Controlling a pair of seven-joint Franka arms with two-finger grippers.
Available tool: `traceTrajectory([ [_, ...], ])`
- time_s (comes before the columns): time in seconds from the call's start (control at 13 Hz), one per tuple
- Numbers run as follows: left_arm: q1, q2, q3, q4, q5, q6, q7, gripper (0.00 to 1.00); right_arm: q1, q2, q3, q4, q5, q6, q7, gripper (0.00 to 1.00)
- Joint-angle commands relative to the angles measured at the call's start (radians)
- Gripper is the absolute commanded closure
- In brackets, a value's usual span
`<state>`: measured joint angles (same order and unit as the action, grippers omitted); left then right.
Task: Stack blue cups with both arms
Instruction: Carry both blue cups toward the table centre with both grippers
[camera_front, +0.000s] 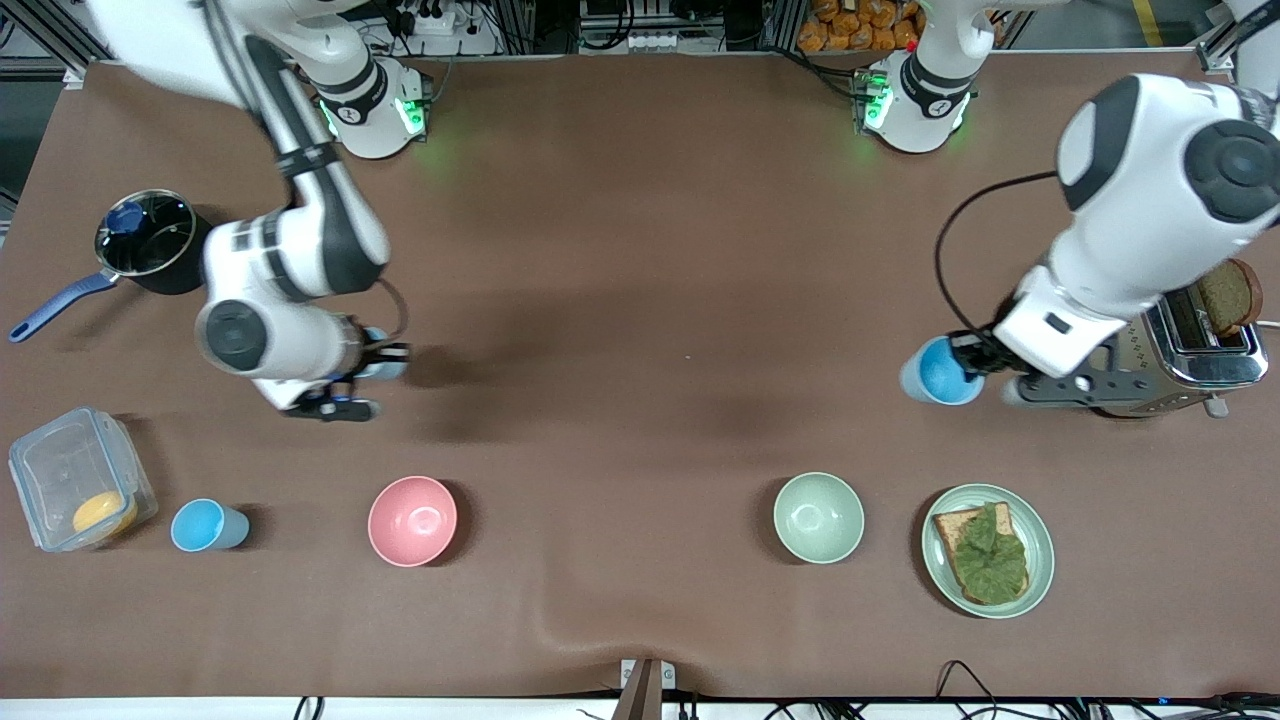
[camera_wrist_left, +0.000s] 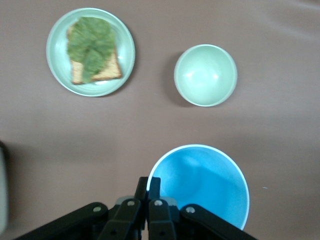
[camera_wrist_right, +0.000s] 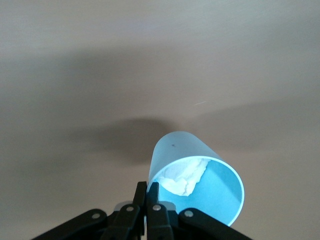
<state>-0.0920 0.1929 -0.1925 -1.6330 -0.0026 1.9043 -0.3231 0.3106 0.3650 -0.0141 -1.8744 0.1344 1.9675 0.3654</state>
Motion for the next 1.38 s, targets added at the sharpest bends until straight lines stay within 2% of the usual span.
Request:
traceTrajectory([
  [0.0,-0.031,0.019,0.004,0.035,-0.085,-0.027,-0.117,1.0,0.137,0.106,-0.01,0.137,0.095,-0.015,0.215,1.0],
  [0.31,-0.096,0.02,-0.004,0.036,-0.088,-0.027,-0.226,1.0,0.271,0.25,-0.01,0.311,0.128,0.005,0.476,1.0],
  [0.54,-0.15,0.03,-0.004,0.036,-0.085,-0.025,-0.321,1.0,0.337,0.296,-0.009,0.322,0.132,0.111,0.566,1.0],
  [0.77,-0.189,0.048,-0.004,0.036,-0.082,-0.022,-0.382,1.0,0.346,0.315,-0.01,0.322,0.132,0.131,0.569,1.0],
  [0.92,-0.195,0.062,-0.004,0.045,-0.085,-0.016,-0.386,1.0,0.331,0.302,-0.01,0.325,0.129,0.123,0.563,0.0],
  [1.08,-0.21,0.069,-0.004,0.05,-0.085,-0.014,-0.413,1.0,0.318,0.281,-0.02,0.386,0.128,0.047,0.557,0.0],
  [1.23,-0.23,0.077,-0.004,0.058,-0.085,-0.01,-0.436,1.0,0.213,0.263,-0.018,0.492,0.122,-0.169,0.506,0.0],
  [1.31,-0.235,0.088,-0.004,0.065,-0.085,-0.008,-0.451,1.0,0.165,0.227,-0.018,0.497,0.12,-0.244,0.427,0.0],
])
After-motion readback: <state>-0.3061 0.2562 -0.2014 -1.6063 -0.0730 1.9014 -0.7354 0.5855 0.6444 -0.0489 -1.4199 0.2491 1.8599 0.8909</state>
